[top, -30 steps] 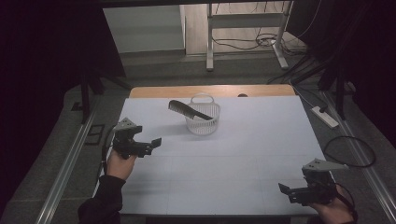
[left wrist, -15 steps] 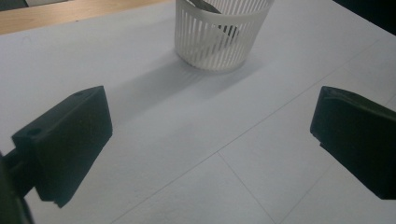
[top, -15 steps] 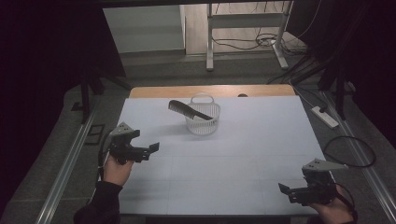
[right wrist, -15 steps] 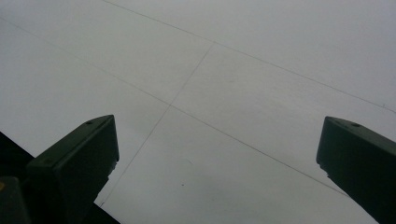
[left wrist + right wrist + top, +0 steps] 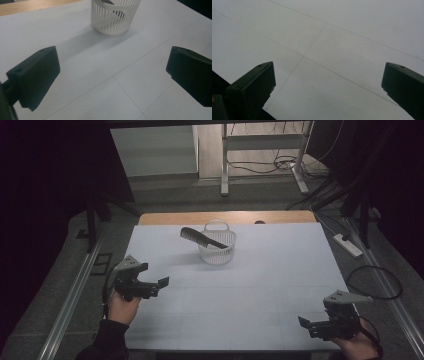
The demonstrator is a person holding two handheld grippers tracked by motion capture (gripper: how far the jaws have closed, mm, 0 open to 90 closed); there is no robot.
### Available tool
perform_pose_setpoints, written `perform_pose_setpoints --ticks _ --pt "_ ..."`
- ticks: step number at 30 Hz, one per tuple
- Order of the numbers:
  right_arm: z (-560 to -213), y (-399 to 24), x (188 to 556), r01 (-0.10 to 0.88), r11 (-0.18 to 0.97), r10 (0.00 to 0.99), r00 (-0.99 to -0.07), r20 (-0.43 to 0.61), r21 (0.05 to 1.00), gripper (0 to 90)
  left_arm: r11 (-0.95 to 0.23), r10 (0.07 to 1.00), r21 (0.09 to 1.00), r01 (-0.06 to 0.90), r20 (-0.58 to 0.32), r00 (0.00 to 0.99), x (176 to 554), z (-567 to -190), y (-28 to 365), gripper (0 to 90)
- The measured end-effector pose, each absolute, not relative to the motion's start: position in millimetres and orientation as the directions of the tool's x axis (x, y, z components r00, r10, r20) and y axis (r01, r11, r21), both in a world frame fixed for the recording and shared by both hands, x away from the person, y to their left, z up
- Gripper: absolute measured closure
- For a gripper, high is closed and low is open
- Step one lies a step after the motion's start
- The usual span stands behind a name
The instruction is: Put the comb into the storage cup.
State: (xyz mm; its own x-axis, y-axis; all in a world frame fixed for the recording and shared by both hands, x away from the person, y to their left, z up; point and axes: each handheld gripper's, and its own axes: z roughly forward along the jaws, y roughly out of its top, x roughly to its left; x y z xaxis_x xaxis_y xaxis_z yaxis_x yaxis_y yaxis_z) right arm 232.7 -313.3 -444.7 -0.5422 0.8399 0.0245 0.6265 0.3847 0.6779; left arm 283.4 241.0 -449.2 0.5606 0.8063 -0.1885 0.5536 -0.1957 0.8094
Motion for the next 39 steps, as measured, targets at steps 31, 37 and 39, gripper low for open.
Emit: perform_pose_setpoints --ticks 31,37,39 --pt "-444.6 -313.0 232.5 0.625 0.386 0.840 -0.543 0.022 0.679 0.0 -0.184 0.806 0.808 0.560 -0.202 0.556 251.2 -447.8 247.9 0.0" --pt "-444.6 -313.0 232.5 0.625 0.386 0.839 -0.543 0.022 0.679 0.0 -0.186 0.808 0.805 0.564 -0.201 0.554 246.3 -448.2 249.2 0.0" --pt "-444.6 -313.0 232.5 0.625 0.385 0.840 -0.542 0.023 0.679 0.0 -0.185 0.809 0.804 0.566 -0.202 0.552 244.5 -448.2 249.7 0.0"
